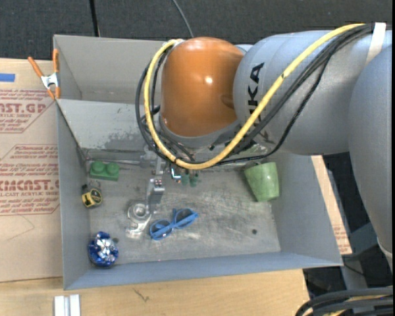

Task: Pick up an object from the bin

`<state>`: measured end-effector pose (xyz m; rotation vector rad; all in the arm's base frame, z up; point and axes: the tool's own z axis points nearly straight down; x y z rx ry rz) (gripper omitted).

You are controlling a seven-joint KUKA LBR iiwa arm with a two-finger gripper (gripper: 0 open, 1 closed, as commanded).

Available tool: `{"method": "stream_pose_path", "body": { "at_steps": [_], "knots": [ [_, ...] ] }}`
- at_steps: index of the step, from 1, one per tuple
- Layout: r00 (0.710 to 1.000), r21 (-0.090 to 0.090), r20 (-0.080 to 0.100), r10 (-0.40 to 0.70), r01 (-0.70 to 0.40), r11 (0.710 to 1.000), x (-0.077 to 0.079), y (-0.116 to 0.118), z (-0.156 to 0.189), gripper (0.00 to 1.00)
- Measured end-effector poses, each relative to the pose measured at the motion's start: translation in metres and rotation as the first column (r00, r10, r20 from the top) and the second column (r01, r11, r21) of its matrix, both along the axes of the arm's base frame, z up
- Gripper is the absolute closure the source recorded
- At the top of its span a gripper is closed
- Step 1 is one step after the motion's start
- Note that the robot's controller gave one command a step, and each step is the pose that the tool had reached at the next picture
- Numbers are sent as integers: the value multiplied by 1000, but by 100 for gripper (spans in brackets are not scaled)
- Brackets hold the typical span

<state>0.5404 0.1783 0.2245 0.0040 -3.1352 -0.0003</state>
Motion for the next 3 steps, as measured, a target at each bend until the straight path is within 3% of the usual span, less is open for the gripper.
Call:
{"method": "stream_pose_path", "body": {
  "at_steps": [1,2,3],
  "knots": [
    [991,-2,-2,133,-133,991,-9,-57,-142,0],
    [991,1,6,134,-134,991,-7,-54,-137,100],
    [961,-2,18,274,-274,962,11,-80,18,100]
  ]
}}
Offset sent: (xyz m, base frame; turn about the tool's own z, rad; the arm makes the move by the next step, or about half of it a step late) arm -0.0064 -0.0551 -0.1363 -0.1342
